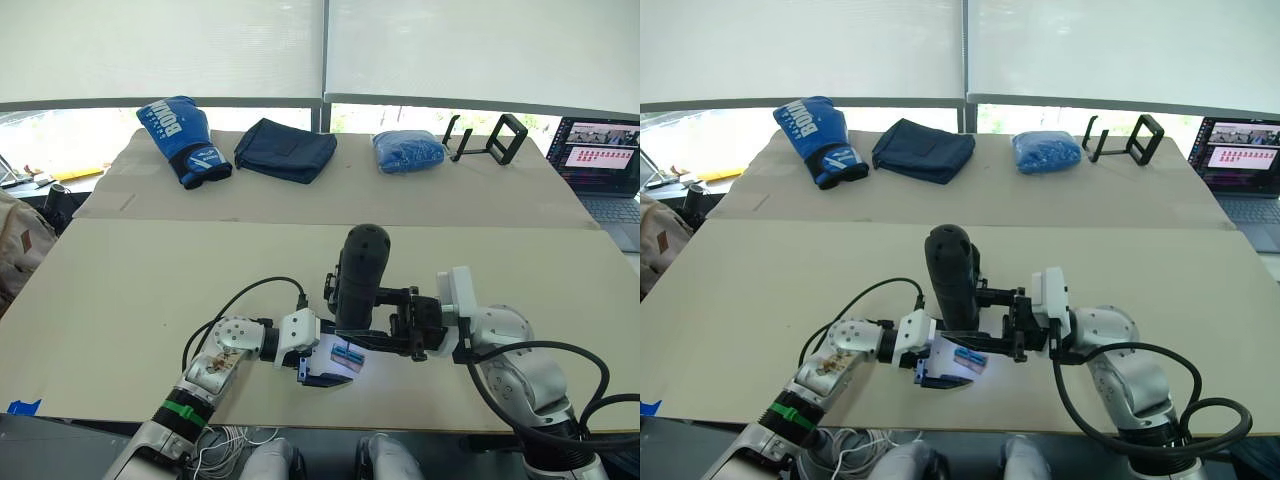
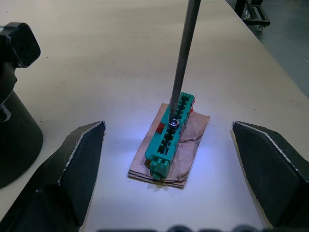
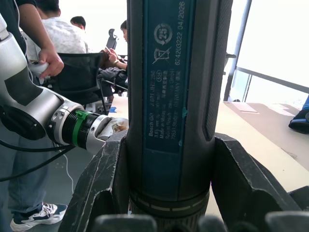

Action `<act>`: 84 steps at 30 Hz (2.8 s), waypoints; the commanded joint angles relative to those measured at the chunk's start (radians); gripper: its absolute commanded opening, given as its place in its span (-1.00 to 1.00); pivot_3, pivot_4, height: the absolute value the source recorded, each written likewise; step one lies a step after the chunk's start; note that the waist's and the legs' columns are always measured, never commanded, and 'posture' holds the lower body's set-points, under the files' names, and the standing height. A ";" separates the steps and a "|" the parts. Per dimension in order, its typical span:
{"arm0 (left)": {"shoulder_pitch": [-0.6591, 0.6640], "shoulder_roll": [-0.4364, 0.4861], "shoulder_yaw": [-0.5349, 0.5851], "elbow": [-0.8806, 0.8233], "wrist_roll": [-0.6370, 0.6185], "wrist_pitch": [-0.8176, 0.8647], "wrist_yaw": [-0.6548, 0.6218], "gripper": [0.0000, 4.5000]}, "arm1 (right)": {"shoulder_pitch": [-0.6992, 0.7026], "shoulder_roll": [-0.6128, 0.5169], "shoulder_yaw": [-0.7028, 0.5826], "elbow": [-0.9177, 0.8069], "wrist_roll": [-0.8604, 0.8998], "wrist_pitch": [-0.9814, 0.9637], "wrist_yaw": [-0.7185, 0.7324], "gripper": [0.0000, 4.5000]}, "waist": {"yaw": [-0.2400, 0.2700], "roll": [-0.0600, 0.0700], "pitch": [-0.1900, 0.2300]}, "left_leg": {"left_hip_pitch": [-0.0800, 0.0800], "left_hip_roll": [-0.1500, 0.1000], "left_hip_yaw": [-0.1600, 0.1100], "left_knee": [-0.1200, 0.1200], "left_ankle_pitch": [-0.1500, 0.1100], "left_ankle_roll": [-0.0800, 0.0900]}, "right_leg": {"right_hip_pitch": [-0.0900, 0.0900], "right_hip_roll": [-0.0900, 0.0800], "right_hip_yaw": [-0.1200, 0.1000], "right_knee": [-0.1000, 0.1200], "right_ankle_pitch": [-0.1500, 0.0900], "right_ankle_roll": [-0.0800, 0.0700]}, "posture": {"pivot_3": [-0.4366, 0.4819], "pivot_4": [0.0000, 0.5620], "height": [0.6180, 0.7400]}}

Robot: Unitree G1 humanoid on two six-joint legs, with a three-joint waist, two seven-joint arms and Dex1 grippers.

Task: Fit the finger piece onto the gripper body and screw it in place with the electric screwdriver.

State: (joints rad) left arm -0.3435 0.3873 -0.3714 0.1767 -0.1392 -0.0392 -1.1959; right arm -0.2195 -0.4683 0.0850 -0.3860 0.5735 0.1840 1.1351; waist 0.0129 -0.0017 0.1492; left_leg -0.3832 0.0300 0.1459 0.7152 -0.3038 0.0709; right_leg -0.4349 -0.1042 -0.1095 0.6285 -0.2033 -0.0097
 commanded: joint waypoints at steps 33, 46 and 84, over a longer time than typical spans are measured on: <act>0.027 -0.001 -0.037 0.045 0.027 0.036 -0.001 0.97 | -0.008 -0.014 -0.020 -0.058 0.035 -0.021 -0.010 -0.14 | 0.000 0.000 0.000 | 0.000 0.000 0.000 0.000 0.000 0.000 | 0.000 -0.001 -0.001 0.000 0.000 0.000 | -0.05 -0.47 1.00; 0.031 0.001 -0.036 0.043 0.028 0.037 0.002 0.97 | -0.009 -0.004 -0.006 -0.052 0.022 -0.035 -0.009 -0.14 | 0.000 0.000 0.000 | 0.000 0.000 0.000 0.000 0.000 0.000 | 0.000 -0.001 -0.001 0.000 0.000 0.000 | -0.05 -0.47 1.00; 0.033 0.005 -0.032 0.044 0.026 0.035 0.004 0.97 | -0.027 -0.003 -0.009 -0.002 -0.037 -0.107 -0.015 -0.14 | 0.000 0.000 0.000 | 0.000 0.000 0.000 0.000 0.000 0.000 | 0.000 -0.001 -0.001 0.000 0.000 0.000 | -0.05 -0.47 1.00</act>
State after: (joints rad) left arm -0.3433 0.3876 -0.3715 0.1754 -0.1392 -0.0376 -1.1912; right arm -0.2210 -0.4794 0.1036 -0.3597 0.5229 0.1210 1.1270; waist 0.0129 -0.0017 0.1493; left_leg -0.3836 0.0300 0.1458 0.7152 -0.3040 0.0710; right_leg -0.4350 -0.1057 -0.1106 0.6282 -0.2034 -0.0096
